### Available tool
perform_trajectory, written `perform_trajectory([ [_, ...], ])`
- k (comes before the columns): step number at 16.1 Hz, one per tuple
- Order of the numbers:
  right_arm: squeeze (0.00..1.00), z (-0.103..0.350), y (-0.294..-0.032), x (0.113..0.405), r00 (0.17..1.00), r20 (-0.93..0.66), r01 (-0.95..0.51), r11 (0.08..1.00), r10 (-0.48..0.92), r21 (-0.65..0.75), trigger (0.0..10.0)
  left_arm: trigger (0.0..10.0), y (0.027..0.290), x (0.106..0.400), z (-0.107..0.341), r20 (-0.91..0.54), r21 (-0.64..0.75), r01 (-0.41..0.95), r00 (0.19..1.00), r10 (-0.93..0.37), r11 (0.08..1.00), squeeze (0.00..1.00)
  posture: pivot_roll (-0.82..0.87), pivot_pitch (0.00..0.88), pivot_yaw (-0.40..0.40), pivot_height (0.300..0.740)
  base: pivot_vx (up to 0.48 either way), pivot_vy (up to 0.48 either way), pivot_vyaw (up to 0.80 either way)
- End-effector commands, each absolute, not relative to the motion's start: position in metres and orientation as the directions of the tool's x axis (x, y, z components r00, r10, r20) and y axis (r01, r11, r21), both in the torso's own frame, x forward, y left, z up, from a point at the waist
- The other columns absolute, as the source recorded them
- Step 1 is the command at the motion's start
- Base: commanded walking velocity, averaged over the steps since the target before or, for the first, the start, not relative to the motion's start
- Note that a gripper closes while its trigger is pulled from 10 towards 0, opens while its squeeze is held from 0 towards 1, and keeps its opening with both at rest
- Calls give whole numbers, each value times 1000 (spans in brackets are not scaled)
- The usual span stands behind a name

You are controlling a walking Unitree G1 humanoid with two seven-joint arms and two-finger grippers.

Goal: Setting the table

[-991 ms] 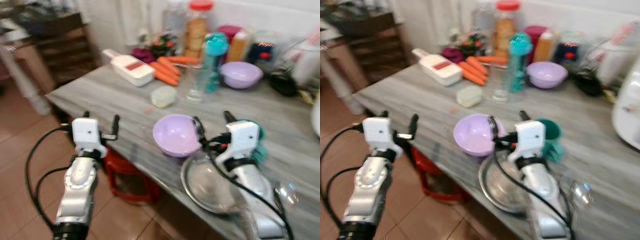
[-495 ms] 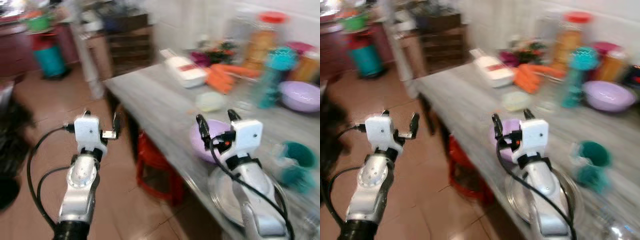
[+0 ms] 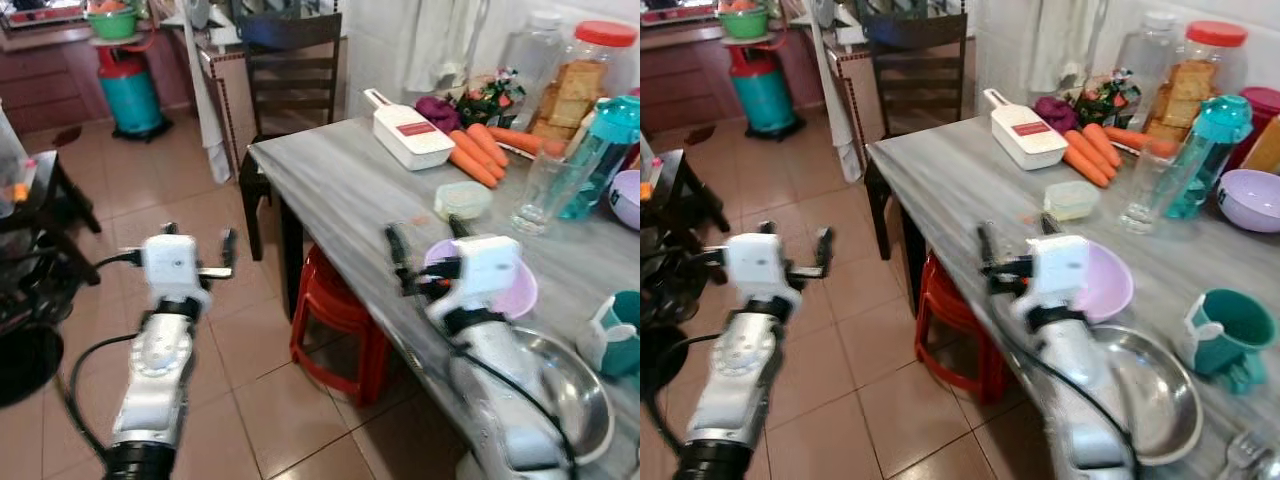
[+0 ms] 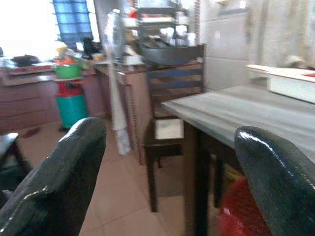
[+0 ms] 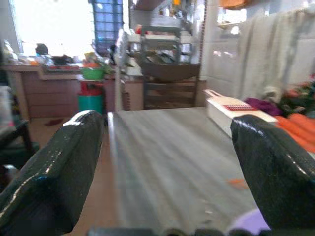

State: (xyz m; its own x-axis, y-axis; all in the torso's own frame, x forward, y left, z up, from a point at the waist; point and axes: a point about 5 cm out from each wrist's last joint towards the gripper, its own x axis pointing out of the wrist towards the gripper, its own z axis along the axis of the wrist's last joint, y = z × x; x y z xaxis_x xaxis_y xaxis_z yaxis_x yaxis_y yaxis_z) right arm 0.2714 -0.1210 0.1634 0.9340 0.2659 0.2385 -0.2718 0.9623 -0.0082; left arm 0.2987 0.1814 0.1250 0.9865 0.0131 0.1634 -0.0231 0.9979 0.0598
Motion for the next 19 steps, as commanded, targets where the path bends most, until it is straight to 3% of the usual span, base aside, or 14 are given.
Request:
perform_trajectory([
  [1,0,163,-128,271,938,235,-258,966,255,-16,10000,10000,175,300,127,170,64,-5,985,-6,998,0,-76,0,11,740,0,337,0],
  [19,0,159,-124,272,936,232,-272,962,265,-1,10000,10000,178,300,123,151,90,-8,989,-6,996,0,-65,0,16,740,0,340,552],
])
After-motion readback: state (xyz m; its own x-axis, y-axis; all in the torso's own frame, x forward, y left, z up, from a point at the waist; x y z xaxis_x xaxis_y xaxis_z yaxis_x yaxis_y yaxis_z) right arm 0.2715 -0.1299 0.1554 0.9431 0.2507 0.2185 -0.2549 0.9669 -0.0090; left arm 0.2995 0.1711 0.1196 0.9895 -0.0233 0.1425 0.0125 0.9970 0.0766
